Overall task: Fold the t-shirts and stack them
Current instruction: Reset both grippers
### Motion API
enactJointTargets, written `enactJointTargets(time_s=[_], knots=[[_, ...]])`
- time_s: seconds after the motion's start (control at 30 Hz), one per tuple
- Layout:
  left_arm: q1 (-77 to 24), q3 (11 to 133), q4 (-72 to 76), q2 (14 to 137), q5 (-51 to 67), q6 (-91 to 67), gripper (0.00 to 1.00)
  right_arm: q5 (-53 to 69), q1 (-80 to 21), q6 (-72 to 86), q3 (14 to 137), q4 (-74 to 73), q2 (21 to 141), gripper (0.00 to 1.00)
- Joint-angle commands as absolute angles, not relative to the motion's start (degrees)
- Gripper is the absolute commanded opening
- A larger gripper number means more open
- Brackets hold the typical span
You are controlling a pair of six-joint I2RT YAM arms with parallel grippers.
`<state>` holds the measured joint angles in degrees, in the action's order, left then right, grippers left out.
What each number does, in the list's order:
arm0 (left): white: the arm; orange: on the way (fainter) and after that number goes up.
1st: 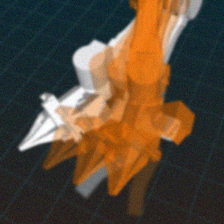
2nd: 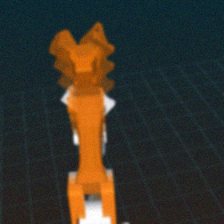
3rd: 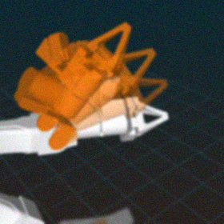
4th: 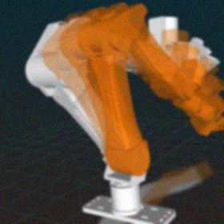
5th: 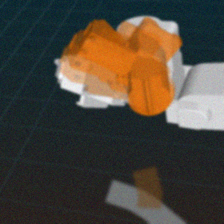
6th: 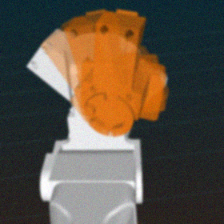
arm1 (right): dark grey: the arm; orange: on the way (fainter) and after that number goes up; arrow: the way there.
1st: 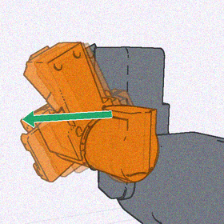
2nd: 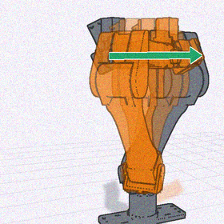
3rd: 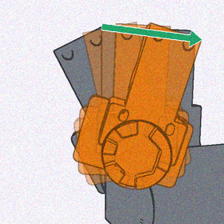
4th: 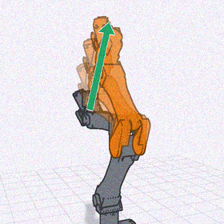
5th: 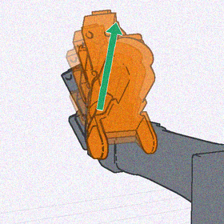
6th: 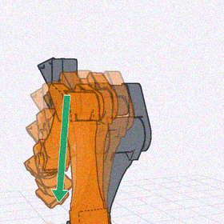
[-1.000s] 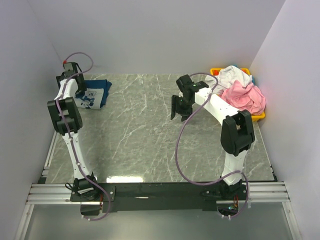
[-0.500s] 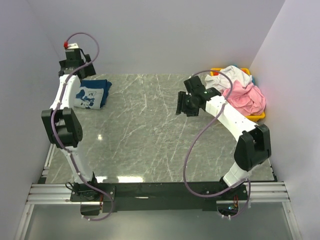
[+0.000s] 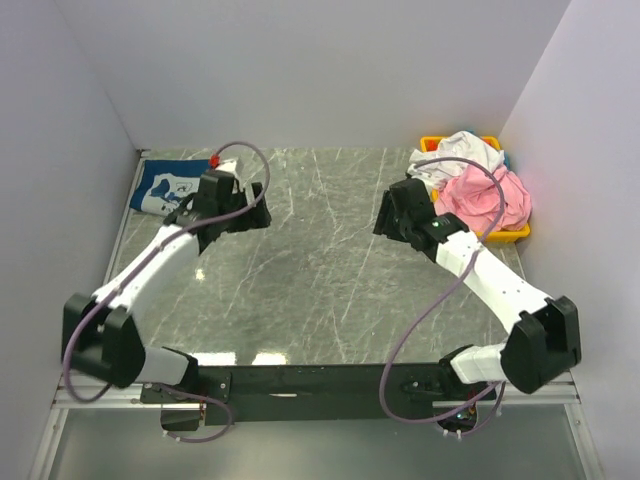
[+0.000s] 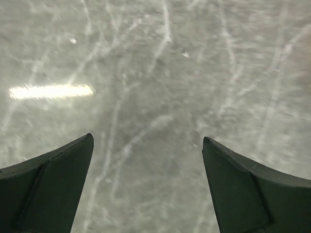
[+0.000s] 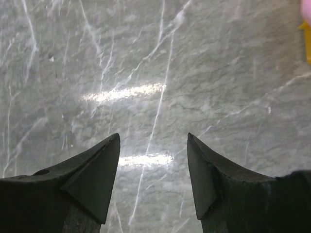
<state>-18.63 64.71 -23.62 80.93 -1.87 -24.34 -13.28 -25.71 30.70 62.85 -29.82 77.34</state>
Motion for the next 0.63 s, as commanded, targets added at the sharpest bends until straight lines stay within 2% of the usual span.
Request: enactJointTargets(time_s=[0.0, 0.13, 0.37, 0.6], knots=[[-19.6, 60.39, -17.23, 72.7, -0.53, -31.72, 0.99, -19.94, -25.49, 32.52, 58.81, -23.3, 72.44, 0.64], [-19.86, 56.69, -15.82, 68.65, -0.7, -31.3, 0.99, -21.44, -25.58, 33.49, 54.59, -20.4, 69.79, 0.64], [-19.95, 57.57, -17.67, 70.13, -6.41, -31.11, 1.0, -25.22, -25.75, 32.7, 51.77, -19.69, 67.59, 0.64], [-19.86, 57.66, -16.26, 70.75, -7.3, -29.54, 1.0, -26.1, -25.75, 34.1, 50.54, -21.01, 65.05, 0.64]])
